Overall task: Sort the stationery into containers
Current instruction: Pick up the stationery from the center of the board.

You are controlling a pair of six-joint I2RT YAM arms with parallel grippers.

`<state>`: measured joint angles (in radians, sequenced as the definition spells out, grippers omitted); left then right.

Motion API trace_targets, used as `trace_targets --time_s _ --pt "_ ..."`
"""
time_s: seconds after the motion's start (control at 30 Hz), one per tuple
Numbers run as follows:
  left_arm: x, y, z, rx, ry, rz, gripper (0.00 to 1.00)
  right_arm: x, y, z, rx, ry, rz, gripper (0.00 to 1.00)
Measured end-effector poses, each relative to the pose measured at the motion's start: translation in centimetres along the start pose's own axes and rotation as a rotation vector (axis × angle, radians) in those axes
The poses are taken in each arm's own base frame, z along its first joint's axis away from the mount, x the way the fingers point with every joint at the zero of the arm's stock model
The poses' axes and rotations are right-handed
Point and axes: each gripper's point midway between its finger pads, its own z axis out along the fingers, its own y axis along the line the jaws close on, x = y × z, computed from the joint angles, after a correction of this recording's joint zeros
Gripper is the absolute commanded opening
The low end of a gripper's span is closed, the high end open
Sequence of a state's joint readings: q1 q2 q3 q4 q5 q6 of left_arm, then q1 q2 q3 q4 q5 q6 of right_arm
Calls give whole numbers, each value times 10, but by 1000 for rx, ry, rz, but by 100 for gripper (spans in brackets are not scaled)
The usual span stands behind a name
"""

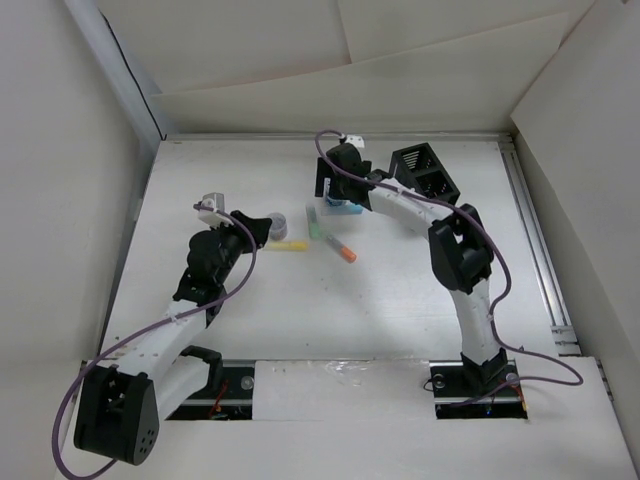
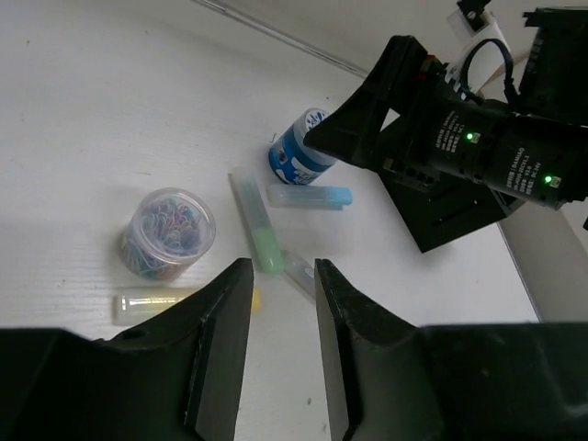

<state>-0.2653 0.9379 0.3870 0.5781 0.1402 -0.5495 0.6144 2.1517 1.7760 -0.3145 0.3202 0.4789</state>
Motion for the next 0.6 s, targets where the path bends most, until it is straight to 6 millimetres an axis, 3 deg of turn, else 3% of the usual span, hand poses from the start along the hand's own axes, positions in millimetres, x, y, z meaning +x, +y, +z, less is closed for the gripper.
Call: trace_targets --time_s 0.23,0.4,0.57,0.6 --pt "2 9 0 -47 3 -14 63 12 -12 22 45 50 -9 100" --pt "5 16 -1 -90 15 -20 70 10 -11 30 57 44 -8 92" --pt "0 15 1 -102 14 -21 72 5 -11 38 72 24 -5 76" --pt "-1 15 2 -104 13 -21 72 5 -11 39 77 23 -6 69"
